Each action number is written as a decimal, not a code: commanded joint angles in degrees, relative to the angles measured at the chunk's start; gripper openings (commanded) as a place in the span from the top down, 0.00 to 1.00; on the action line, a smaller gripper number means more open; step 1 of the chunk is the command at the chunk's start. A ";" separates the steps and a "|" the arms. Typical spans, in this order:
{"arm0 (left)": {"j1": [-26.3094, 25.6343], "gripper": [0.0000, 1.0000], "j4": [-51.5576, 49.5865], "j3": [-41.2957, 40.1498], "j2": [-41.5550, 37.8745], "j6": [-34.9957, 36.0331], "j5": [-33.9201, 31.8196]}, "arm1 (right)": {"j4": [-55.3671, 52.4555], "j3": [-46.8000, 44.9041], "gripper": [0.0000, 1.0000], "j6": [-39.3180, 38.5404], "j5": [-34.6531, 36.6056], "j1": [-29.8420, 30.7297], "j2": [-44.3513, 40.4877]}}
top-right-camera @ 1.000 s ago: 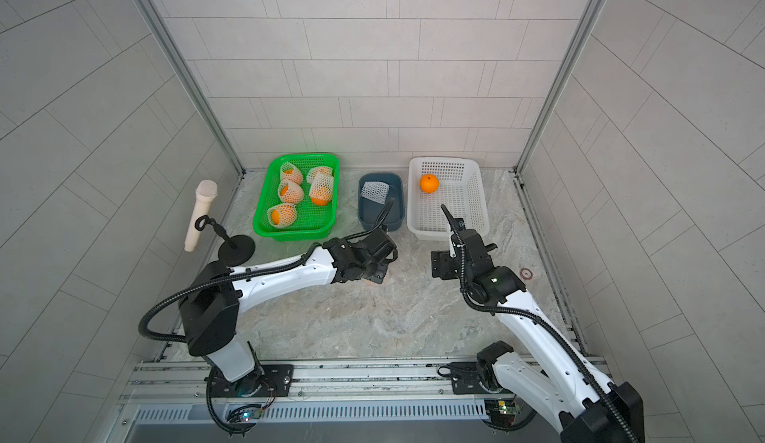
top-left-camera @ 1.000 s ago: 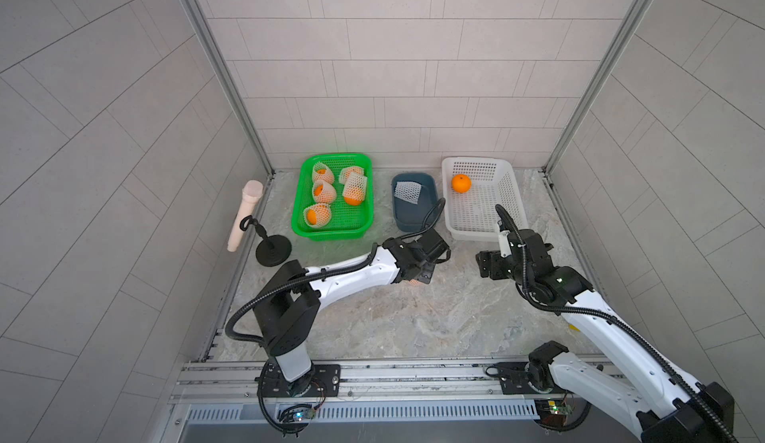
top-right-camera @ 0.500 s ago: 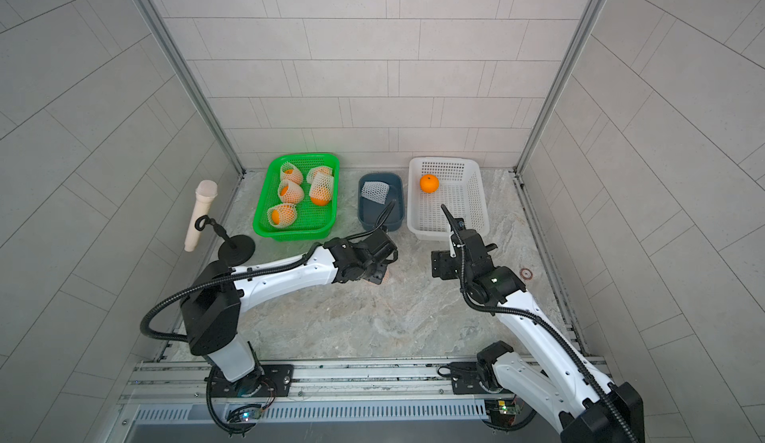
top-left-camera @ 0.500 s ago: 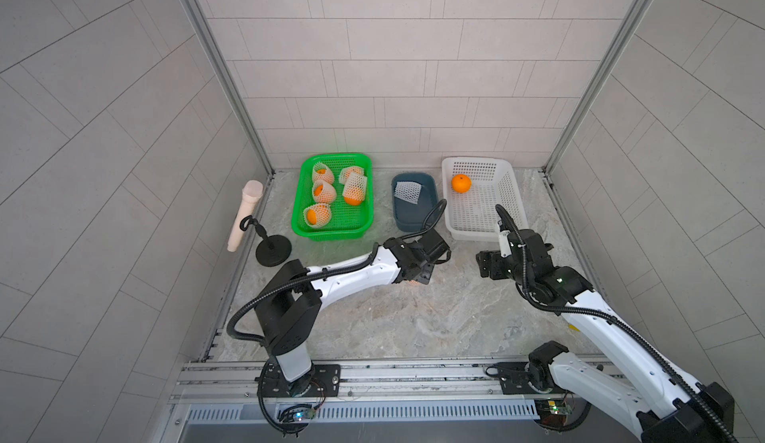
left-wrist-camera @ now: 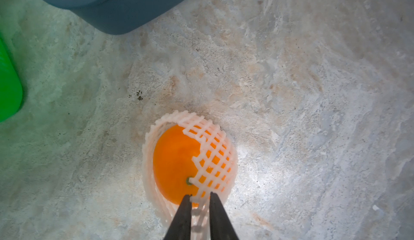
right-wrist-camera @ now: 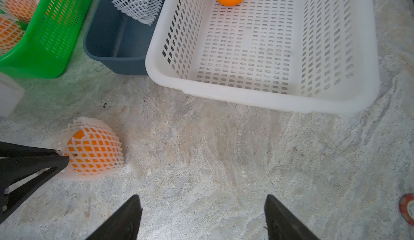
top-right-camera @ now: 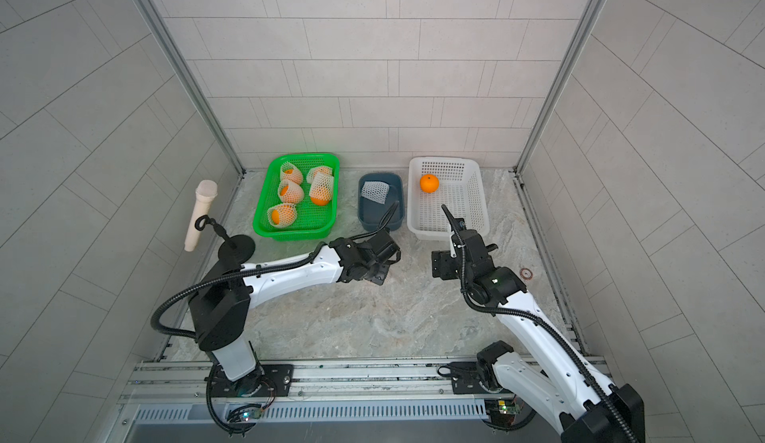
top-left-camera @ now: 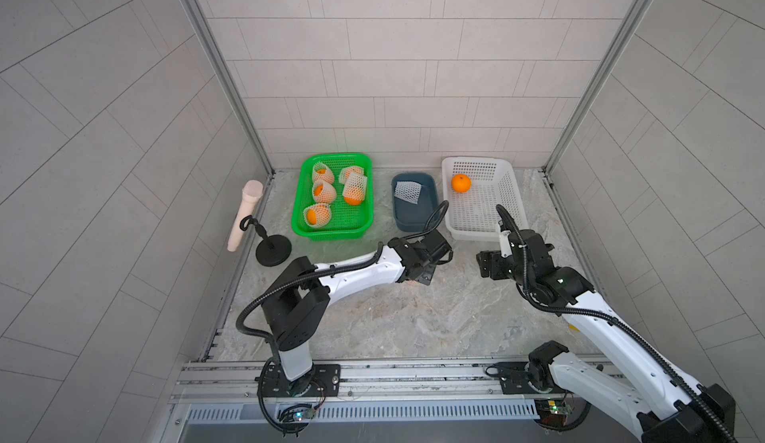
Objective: Remove foam nets from oranges
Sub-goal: Remove the foam net from the orange.
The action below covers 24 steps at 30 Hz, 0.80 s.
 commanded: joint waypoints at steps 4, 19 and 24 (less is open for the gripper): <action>-0.27 0.90 -3.15 2.45 -2.84 0.56 -2.37 | -0.42 -0.95 0.13 1.01 1.13 0.21 -0.87; -0.20 0.96 -5.87 5.44 -5.67 2.16 -6.11 | 2.25 -2.54 0.13 1.90 -1.48 0.21 -0.70; -0.13 0.96 -6.06 6.51 -5.69 2.70 -8.23 | 5.05 -4.13 0.13 2.07 -5.37 0.26 -0.40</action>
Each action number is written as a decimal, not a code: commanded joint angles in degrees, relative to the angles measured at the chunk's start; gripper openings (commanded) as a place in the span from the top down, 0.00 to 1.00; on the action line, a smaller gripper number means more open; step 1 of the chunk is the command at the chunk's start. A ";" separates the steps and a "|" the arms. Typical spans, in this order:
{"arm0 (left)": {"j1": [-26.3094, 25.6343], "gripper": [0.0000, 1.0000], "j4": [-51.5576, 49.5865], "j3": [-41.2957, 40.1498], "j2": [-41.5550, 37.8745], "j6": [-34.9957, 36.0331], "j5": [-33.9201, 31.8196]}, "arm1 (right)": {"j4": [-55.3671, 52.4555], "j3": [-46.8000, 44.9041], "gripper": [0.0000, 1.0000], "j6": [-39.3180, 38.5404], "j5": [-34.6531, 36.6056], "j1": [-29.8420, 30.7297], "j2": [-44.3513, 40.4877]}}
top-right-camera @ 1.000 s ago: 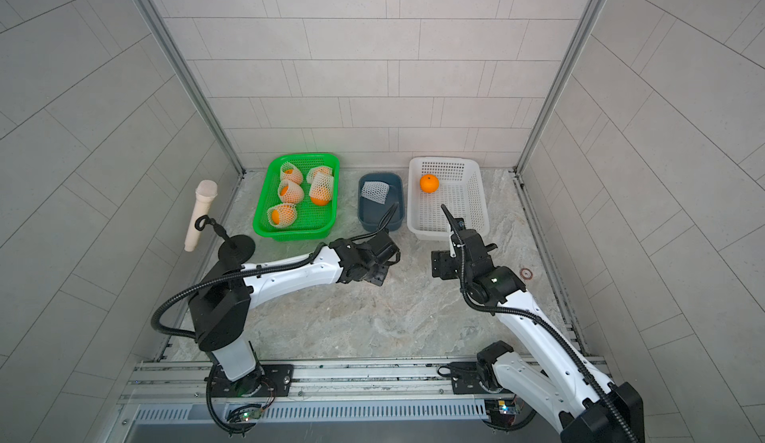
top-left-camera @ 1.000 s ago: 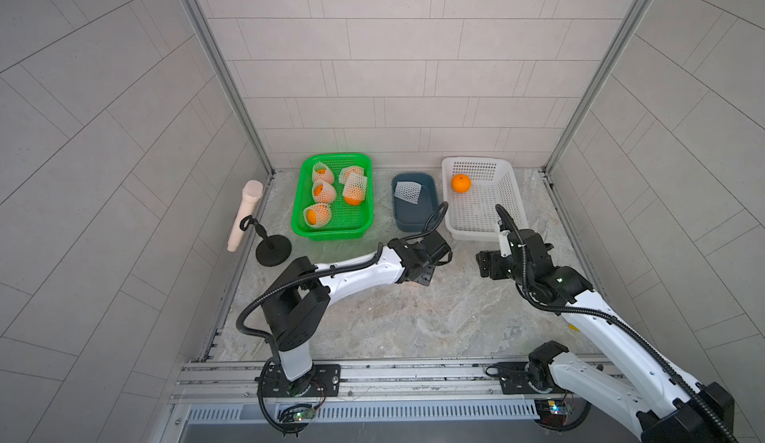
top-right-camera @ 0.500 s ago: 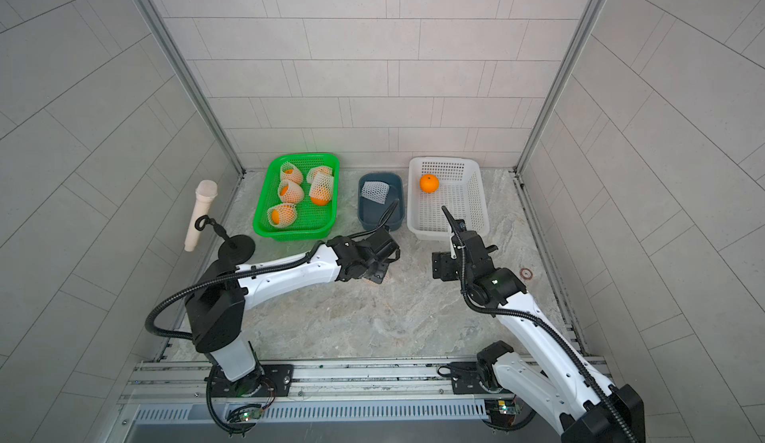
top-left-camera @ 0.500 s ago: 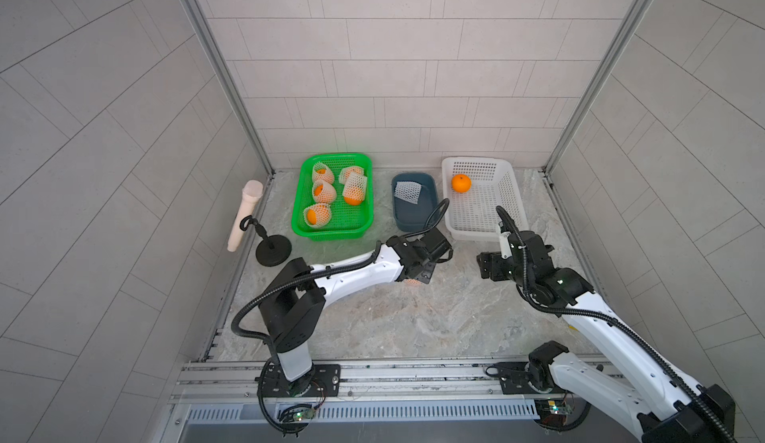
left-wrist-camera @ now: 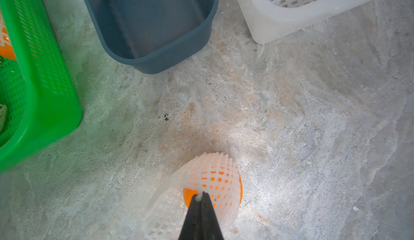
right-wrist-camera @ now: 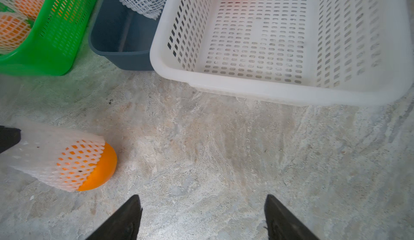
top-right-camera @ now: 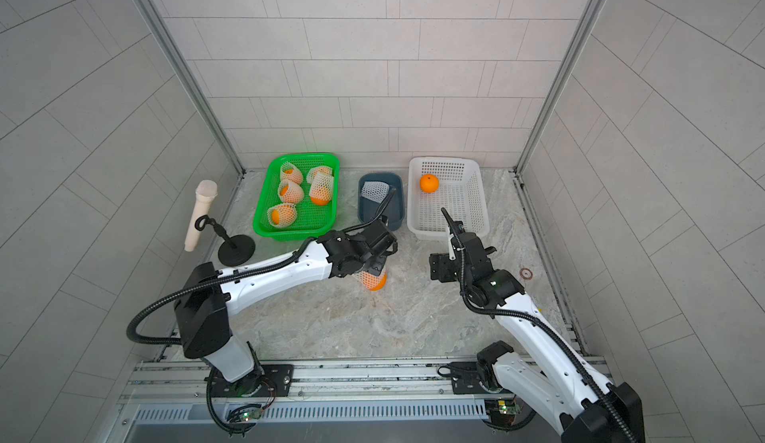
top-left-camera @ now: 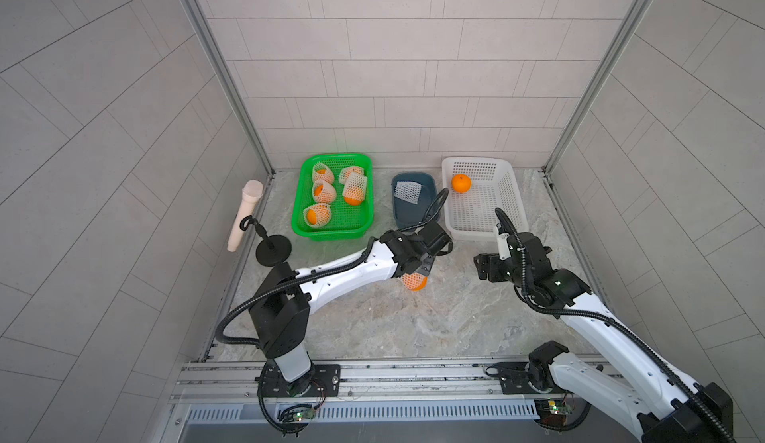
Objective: Remove foam nets from oranges
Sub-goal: Remove the foam net from the orange.
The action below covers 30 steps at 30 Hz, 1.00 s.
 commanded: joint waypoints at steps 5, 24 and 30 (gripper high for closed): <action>0.01 0.96 -1.64 2.08 -1.54 0.58 -5.01 | 3.42 -1.92 0.13 1.24 -3.60 0.83 -0.43; 1.82 0.96 -0.51 0.90 -5.87 0.77 -8.54 | 17.56 -6.47 0.12 5.64 -1.59 12.79 8.54; 2.47 0.96 0.54 -2.75 -11.11 0.74 -10.99 | 17.87 -3.78 0.10 5.12 0.82 16.21 13.82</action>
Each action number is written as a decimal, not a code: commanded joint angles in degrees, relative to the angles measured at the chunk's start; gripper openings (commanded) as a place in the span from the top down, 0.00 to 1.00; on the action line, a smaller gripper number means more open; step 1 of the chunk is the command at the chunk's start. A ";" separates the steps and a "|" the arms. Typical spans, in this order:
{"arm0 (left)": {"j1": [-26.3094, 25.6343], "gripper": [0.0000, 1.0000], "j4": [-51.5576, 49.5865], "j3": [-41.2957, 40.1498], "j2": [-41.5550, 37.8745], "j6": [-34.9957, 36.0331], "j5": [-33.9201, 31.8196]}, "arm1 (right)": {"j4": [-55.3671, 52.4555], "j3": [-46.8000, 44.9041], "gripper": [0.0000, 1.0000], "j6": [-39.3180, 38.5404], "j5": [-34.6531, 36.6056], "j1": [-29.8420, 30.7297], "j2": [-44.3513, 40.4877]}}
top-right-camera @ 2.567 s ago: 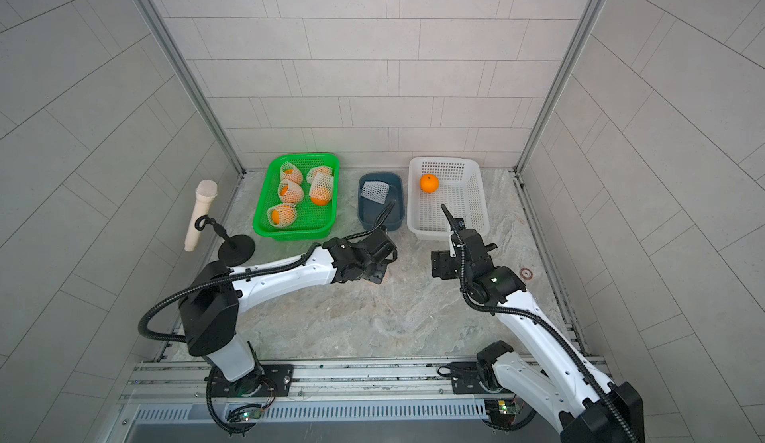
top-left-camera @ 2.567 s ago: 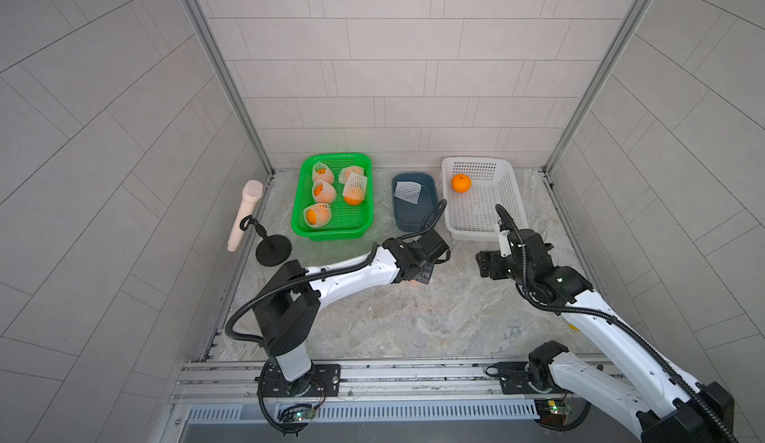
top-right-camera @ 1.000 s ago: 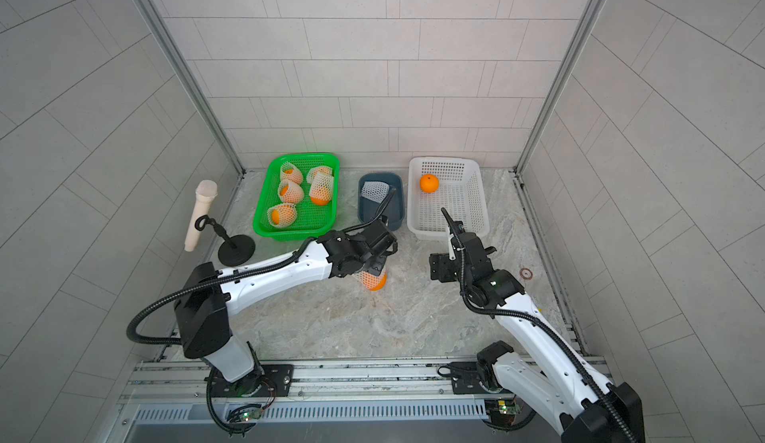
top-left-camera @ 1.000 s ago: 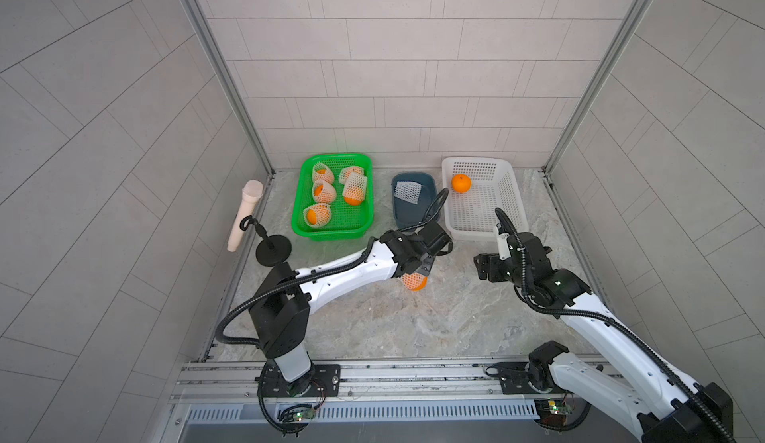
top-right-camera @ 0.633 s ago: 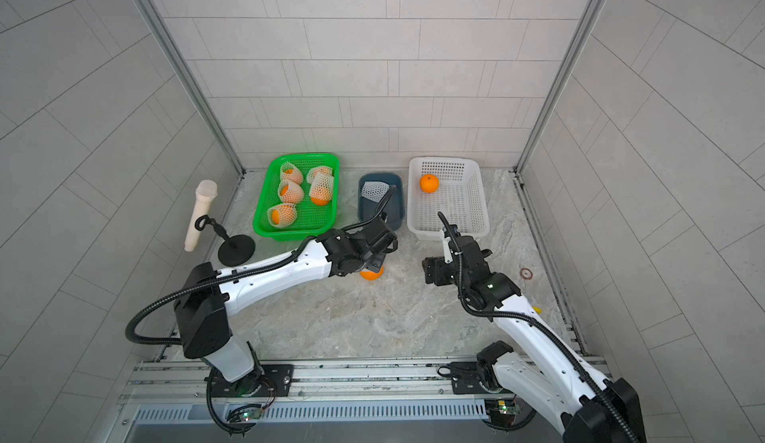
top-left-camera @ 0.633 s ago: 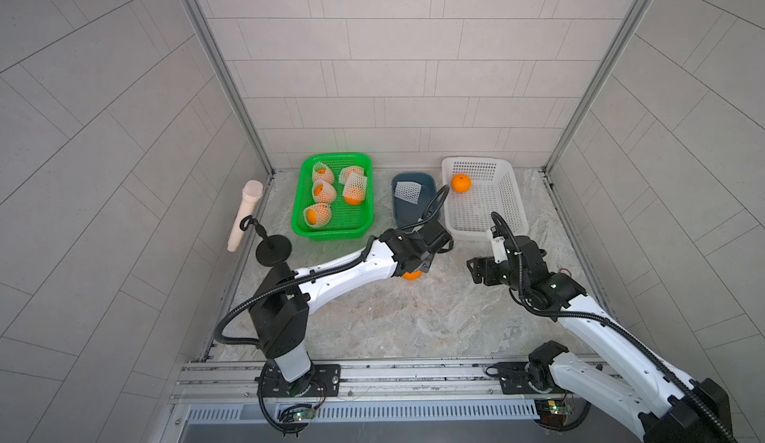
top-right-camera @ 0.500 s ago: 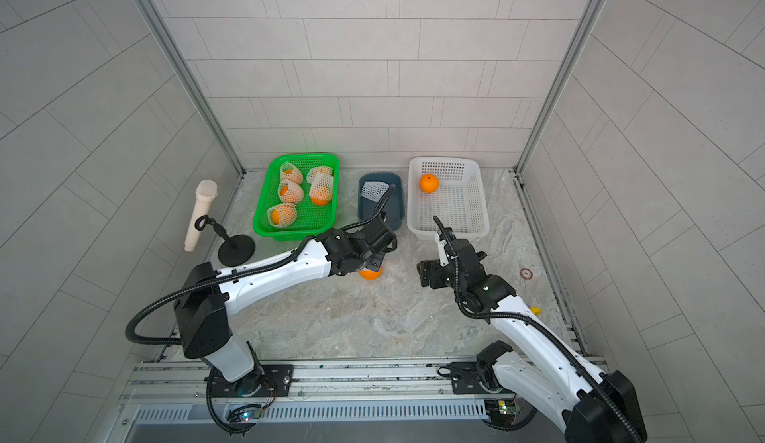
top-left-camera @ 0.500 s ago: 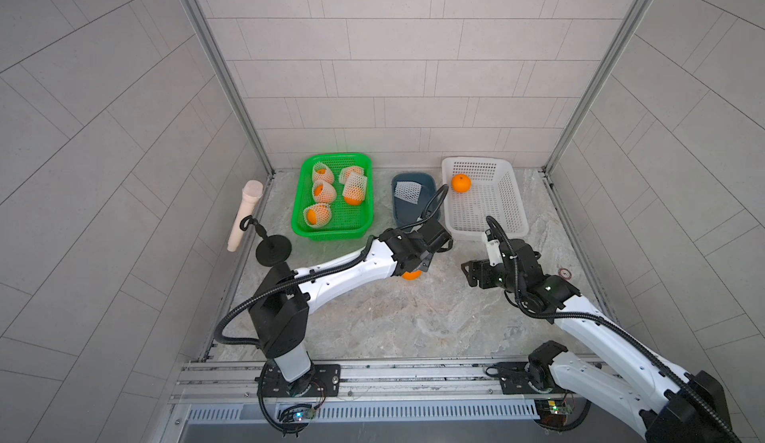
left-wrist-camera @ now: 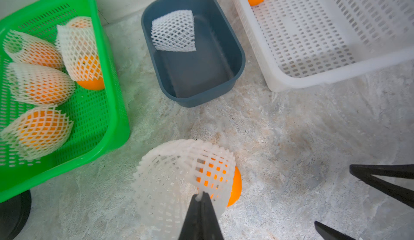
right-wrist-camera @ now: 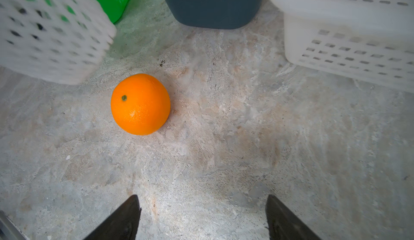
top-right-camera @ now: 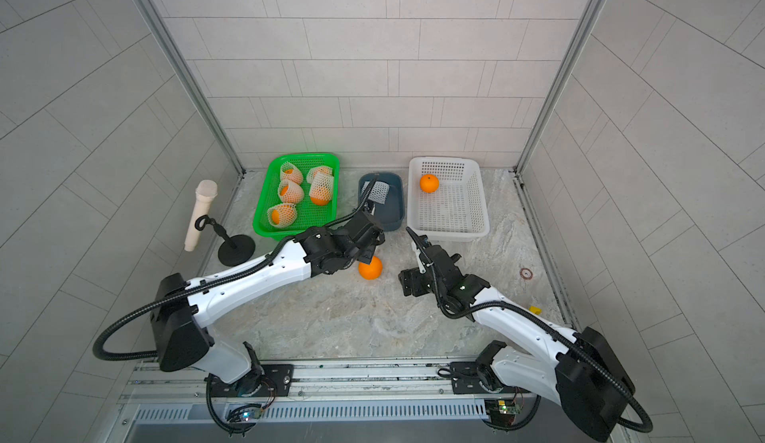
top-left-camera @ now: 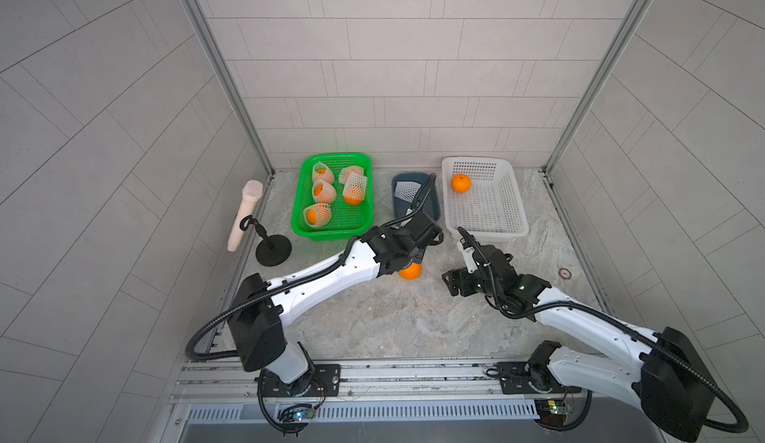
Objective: Remove foam nets from oranges
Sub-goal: Remove the foam net from the orange, then pick up the orange from the center of the board.
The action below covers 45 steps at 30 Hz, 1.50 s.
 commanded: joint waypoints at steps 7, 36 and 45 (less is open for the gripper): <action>3.72 0.97 -0.44 -8.59 -9.32 -3.58 -4.08 | 0.92 8.38 0.05 -0.88 5.96 6.16 9.92; 12.17 0.97 -0.28 -13.00 -20.51 -1.73 1.09 | 0.58 27.69 0.06 -3.02 9.65 12.62 38.72; 12.93 0.97 2.27 -9.35 -17.73 0.18 3.70 | 0.14 27.00 0.25 -3.01 11.85 12.56 37.79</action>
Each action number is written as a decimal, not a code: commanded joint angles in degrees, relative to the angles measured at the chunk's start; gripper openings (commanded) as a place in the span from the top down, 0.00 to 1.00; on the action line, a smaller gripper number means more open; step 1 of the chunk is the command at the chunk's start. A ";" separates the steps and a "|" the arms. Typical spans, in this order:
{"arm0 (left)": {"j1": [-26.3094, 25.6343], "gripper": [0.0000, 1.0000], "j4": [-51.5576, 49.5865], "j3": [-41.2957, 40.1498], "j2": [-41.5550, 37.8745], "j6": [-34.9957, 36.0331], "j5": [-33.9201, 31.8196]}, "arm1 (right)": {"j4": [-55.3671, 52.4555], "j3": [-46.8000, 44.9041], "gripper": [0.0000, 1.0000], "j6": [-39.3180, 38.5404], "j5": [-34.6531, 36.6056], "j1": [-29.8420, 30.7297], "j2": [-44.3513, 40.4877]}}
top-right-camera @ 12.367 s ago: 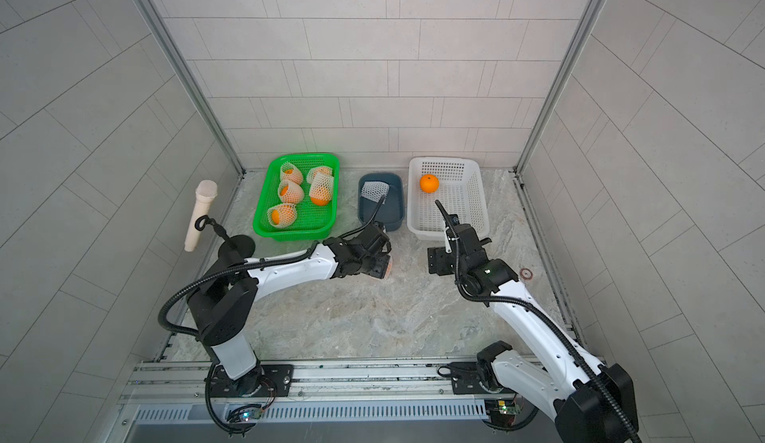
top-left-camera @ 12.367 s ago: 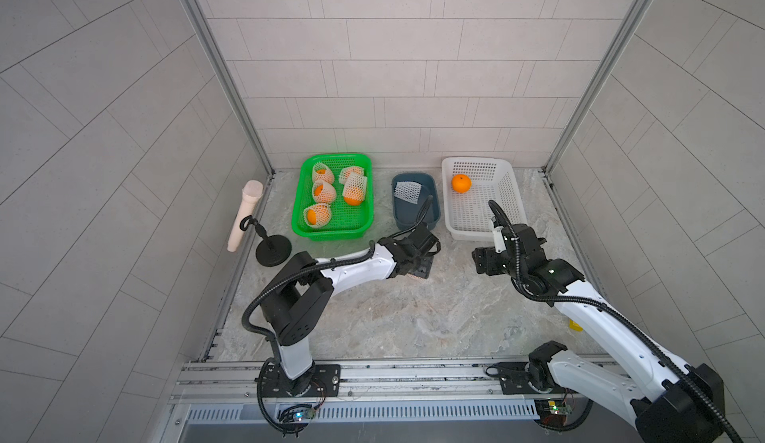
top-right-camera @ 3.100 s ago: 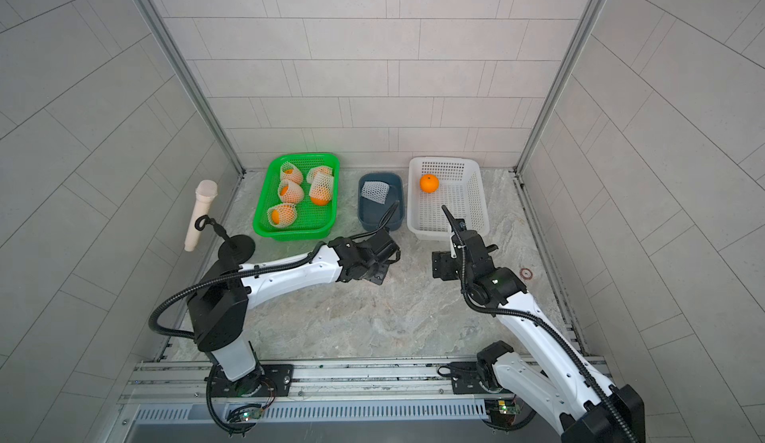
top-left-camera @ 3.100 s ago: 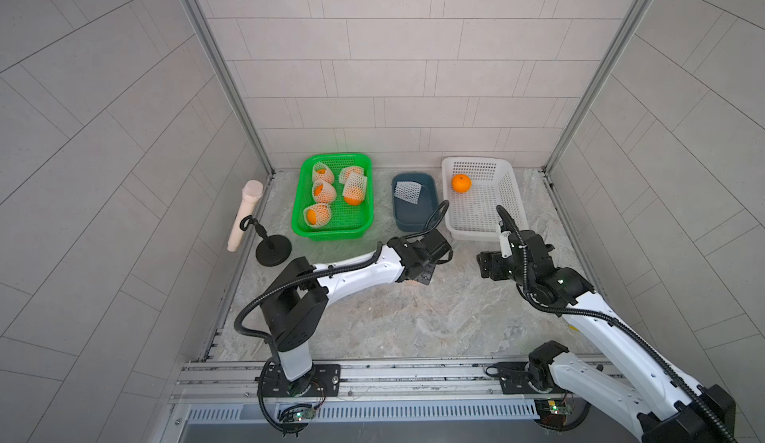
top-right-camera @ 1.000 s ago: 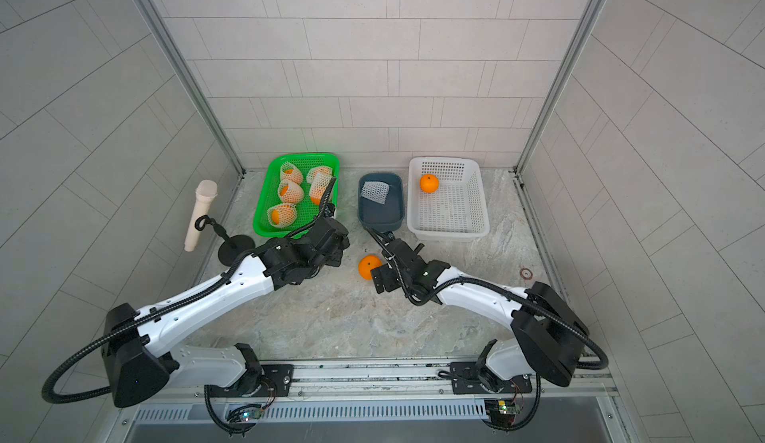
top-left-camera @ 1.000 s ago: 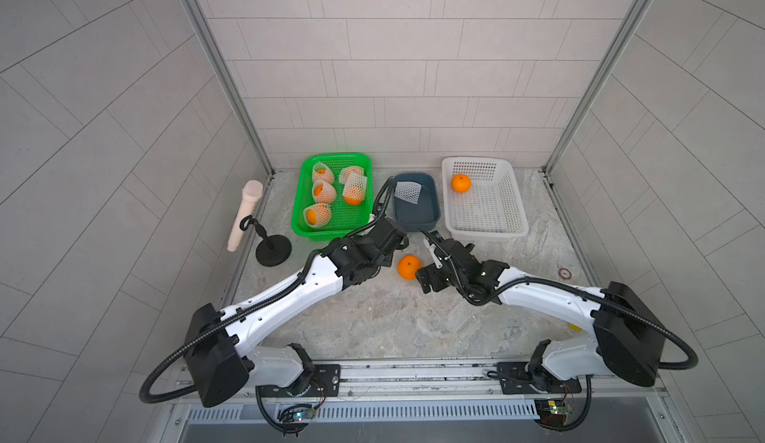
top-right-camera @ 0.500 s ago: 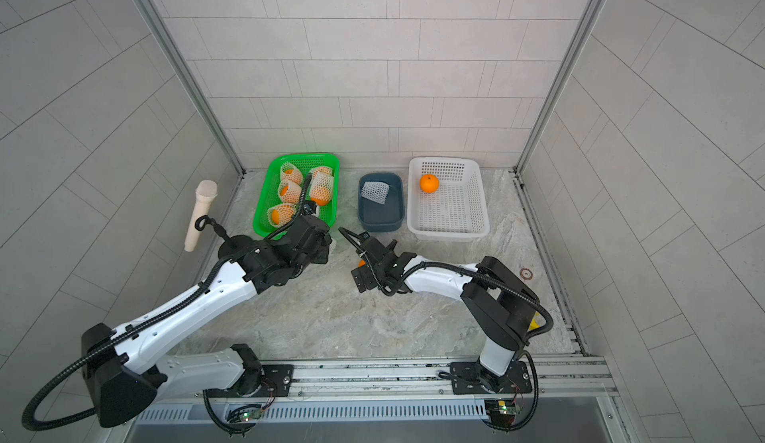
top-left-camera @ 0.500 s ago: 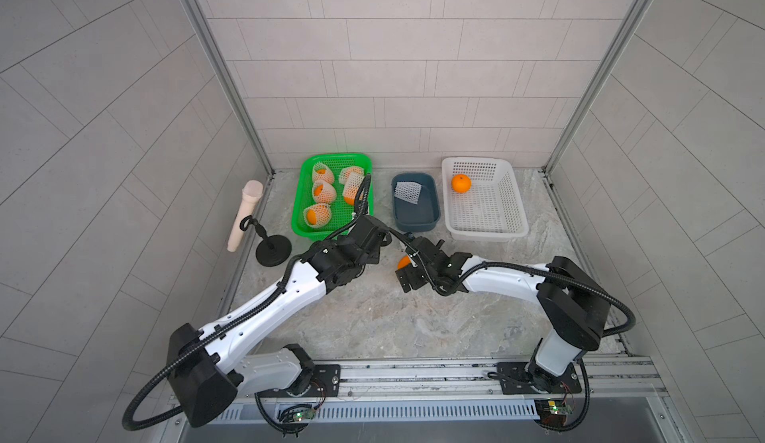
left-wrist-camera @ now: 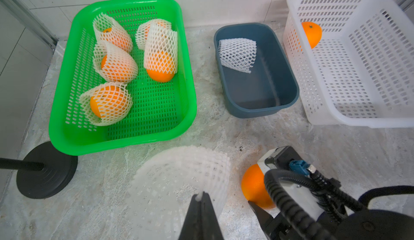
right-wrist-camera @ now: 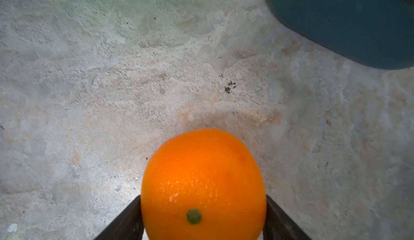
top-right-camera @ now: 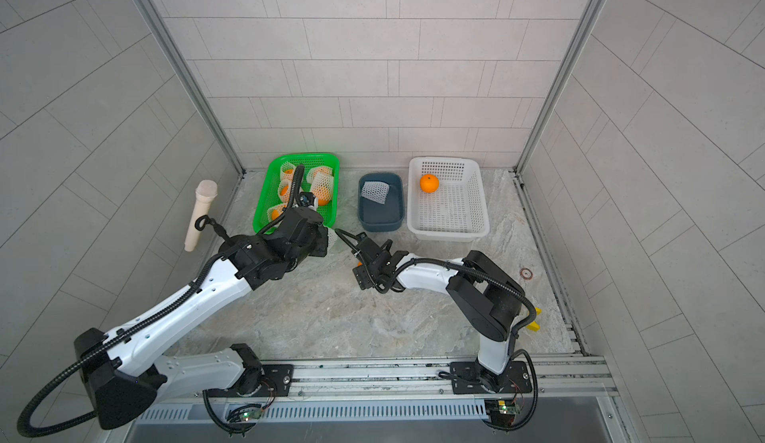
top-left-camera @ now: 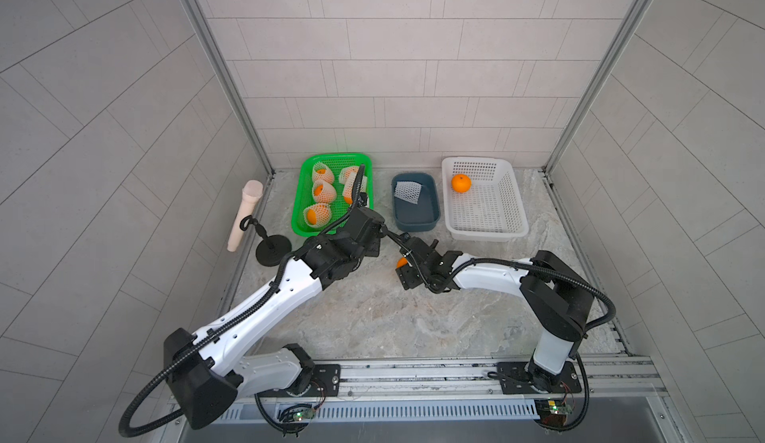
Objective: Remove foam nets from oranges
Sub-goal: Pick up the orange from the center of the board.
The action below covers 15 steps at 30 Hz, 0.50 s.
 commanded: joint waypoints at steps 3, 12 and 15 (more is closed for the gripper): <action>0.80 0.98 1.71 4.21 2.91 1.72 1.17 | -0.69 -1.72 0.30 0.13 2.97 -0.01 -3.97; 1.64 0.97 6.10 11.26 10.18 4.70 4.03 | -6.54 -7.62 0.31 0.21 4.68 -2.25 -16.02; 1.76 0.97 8.15 14.06 14.13 5.03 6.01 | -9.47 -10.08 0.31 0.29 4.65 -4.30 -21.52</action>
